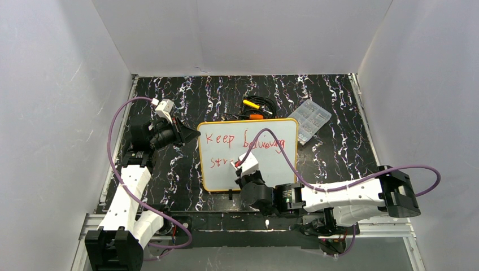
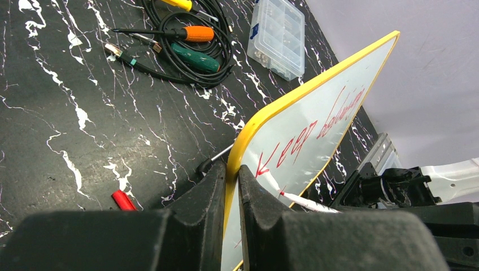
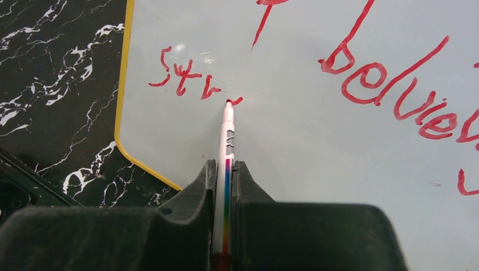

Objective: Write a sentence on the whiteboard

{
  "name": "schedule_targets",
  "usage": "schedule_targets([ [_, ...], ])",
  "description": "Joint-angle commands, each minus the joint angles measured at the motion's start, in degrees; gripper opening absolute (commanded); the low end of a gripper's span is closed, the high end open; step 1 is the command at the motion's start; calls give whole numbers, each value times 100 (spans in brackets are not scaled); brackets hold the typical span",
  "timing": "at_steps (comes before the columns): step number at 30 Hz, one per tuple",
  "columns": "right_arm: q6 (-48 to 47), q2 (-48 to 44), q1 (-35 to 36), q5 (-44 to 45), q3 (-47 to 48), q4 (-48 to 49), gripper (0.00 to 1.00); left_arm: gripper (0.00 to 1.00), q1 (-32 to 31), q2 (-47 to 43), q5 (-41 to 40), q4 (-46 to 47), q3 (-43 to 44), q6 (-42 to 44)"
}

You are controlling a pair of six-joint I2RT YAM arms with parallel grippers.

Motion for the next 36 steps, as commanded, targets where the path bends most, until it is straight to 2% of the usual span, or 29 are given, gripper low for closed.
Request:
schedule_targets([
  [1, 150, 62, -20, 60, 228, -366, 1, 0, -98, -10, 263, -244, 127, 21],
  [12, 605, -182, 15, 312, 176, -1131, 1, 0, -97, -12, 265, -244, 128, 22],
  [22, 1, -111, 16, 709, 271, -402, 1, 0, -97, 5, 269, -246, 125, 21],
  [31, -209, 81, 15, 575, 359, -153, 1, 0, -96, -3, 269, -246, 136, 21],
  [36, -219, -209, 21, 343, 231, -115, 1, 0, -96, -12, 278, -244, 137, 17],
])
